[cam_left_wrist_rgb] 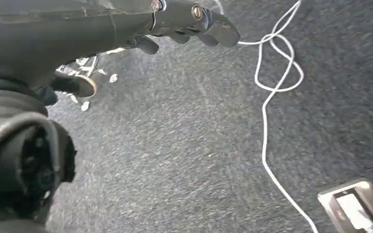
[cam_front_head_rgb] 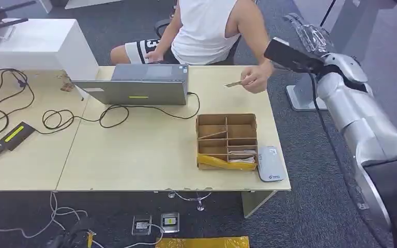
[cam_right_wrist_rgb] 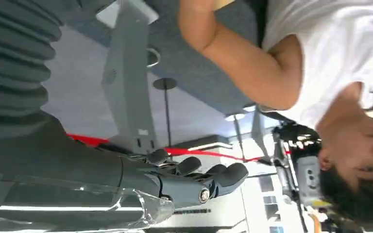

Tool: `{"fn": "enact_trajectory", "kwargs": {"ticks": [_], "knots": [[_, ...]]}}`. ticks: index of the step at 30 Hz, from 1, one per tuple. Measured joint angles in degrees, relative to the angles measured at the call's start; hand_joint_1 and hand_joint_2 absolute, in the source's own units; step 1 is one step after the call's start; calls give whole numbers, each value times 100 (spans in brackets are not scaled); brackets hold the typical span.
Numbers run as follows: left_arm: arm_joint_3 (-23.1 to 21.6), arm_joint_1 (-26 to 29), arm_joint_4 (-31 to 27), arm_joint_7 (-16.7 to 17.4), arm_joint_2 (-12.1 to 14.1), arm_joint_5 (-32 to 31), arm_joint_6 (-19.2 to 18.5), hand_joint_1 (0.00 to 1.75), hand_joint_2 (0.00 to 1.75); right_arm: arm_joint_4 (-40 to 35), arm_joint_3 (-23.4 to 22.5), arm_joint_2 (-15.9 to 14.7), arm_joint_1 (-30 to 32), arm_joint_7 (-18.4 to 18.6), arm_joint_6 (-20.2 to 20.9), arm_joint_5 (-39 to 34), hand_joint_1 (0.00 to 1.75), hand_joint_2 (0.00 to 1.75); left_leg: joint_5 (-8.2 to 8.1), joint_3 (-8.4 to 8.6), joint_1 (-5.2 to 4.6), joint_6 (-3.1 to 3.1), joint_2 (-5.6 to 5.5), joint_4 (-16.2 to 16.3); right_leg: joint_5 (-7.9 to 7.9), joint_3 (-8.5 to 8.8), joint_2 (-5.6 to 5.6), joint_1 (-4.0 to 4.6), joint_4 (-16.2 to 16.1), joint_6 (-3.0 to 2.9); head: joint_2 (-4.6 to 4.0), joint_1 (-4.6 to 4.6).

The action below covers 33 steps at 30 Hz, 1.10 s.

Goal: Pass the card to the sensor for recognition and then transmit it.

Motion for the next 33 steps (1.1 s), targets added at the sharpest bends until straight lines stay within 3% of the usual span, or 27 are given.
{"fn": "enact_trajectory", "kwargs": {"ticks": [4,7,11,15,23,33], "knots": [[2,159,46,0,15,42,65,0,0,-126,-190,39,55,-599,487,-719,0,175,0,0,0,0,0,0,0,1,-1,0,0,0,0,0],[2,274,90,0,44,92,109,0,0,-498,-315,37,247,-735,1113,-1388,0,175,0,3,0,0,0,0,0,1,0,0,-1,0,0,0],[13,378,136,-11,63,153,162,0,0,-1501,-444,-118,821,-98,1817,-2321,0,175,0,12,2,0,-2,1,0,7,-6,3,-5,0,0,7],[22,468,166,-83,74,219,201,0,0,-2878,-571,-488,1680,680,2493,-3210,0,175,-1,10,1,1,-4,1,0,9,-6,1,-7,0,0,4],[24,483,186,-146,109,273,229,0,0,-4749,-739,-1169,2690,1291,3119,-3517,0,175,-4,12,0,-1,2,0,0,8,-1,0,-8,0,0,2],[59,474,208,-146,122,315,262,0,0,-6026,-732,-1622,3698,1892,3434,-3371,0,175,-6,12,2,-3,5,-1,-1,8,1,2,-8,0,0,0]]}}
